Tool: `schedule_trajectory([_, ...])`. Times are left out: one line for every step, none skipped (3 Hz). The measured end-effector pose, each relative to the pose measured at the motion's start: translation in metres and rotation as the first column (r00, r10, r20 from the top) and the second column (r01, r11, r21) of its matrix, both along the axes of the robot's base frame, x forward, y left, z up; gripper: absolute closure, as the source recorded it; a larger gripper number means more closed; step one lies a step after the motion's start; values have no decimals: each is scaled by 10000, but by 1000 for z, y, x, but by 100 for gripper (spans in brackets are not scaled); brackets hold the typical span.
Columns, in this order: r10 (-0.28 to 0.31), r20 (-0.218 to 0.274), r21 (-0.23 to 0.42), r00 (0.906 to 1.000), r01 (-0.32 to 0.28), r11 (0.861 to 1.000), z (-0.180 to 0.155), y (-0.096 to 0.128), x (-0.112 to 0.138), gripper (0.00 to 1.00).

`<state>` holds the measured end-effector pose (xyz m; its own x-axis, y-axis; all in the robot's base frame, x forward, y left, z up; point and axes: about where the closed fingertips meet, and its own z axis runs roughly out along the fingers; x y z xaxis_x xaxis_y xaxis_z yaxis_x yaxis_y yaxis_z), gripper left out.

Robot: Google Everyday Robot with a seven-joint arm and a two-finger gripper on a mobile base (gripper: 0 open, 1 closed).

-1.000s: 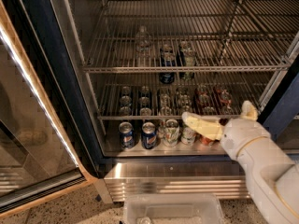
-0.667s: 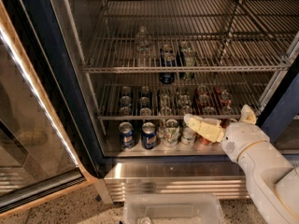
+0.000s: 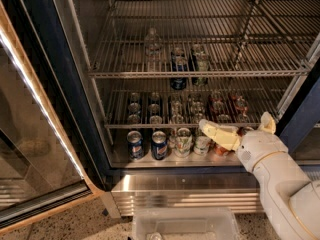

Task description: Pick green can from middle shelf of fridge

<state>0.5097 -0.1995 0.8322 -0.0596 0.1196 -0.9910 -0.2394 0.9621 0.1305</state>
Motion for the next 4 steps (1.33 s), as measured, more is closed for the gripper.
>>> schedule_trajectory([-420,538,13,9977,420,9991,-2,-7,11,0])
schedule_trajectory([-528,906,-140,9945,543,9984,-3,-9,26,0])
schedule_trajectory([-432,1143,-363,9925,476,9982,-4,-7,44,0])
schedule_trajectory([-281,1352,-585,9904,363,9976,-2,-3,64,0])
